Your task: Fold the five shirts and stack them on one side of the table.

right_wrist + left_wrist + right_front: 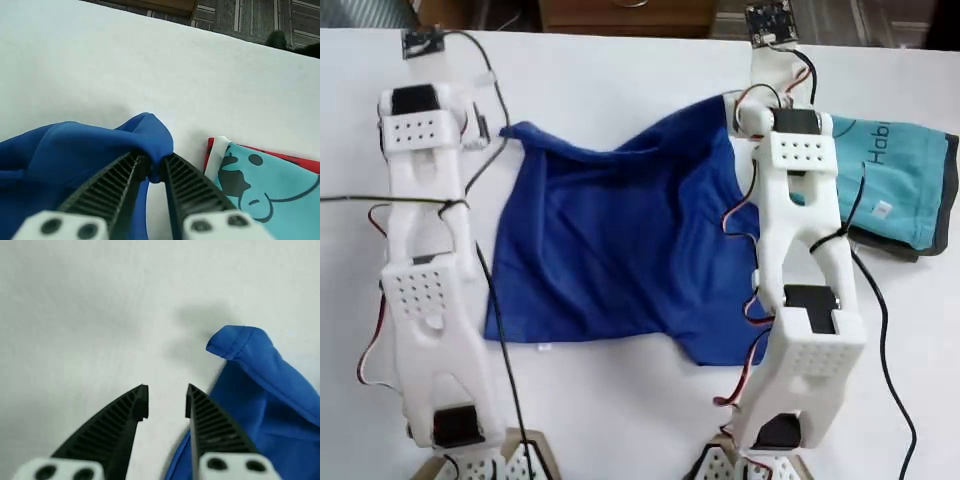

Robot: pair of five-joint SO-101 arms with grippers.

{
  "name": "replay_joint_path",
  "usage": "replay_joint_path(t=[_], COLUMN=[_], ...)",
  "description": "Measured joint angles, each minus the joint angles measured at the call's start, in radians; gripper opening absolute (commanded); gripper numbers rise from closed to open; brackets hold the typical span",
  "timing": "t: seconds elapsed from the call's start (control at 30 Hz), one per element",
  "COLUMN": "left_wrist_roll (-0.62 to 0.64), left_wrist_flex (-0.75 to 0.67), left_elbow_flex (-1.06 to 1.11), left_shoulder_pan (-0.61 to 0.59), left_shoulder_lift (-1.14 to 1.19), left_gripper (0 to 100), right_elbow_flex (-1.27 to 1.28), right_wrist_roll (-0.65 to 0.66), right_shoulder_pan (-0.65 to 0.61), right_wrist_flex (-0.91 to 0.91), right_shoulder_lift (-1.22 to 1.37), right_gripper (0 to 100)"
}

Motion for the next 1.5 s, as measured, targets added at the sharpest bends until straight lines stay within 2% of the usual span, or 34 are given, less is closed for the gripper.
replay_joint_path(t=[0.37, 0.57, 0.87, 0.93, 1.03, 1.13, 1.3, 1.5], left_wrist_roll=[-0.055, -0.055, -0.055, -0.055, -0.055, -0.100, -0.210, -0.233], left_wrist_flex=[-0.063, -0.112, -0.210, -0.229, -0.230, -0.186, -0.018, 0.222], left_elbow_flex=[-0.063, -0.144, -0.149, -0.149, -0.149, -0.149, -0.167, -0.362], left_shoulder_pan=[0.101, 0.109, 0.109, 0.109, 0.109, 0.109, 0.124, 0.130], left_shoulder_lift=[0.141, 0.195, 0.276, 0.284, 0.293, 0.293, 0.293, 0.293], left_gripper=[19, 19, 18, 15, 4, 3, 3, 3], right_elbow_flex=[0.000, 0.000, 0.000, 0.000, 0.000, 0.000, 0.000, 0.000], right_wrist_roll=[0.000, 0.000, 0.000, 0.000, 0.000, 0.000, 0.000, 0.000], right_shoulder_pan=[-0.014, -0.014, -0.015, -0.015, -0.015, -0.015, -0.015, -0.014], right_wrist_flex=[0.000, 0.000, 0.000, 0.000, 0.000, 0.000, 0.025, 0.166], right_shoulder_lift=[0.000, 0.000, 0.000, 0.000, 0.000, 0.000, 0.000, -0.008], right_gripper=[2.0, 2.0, 2.0, 2.0, 2.0, 2.0, 2.0, 2.0])
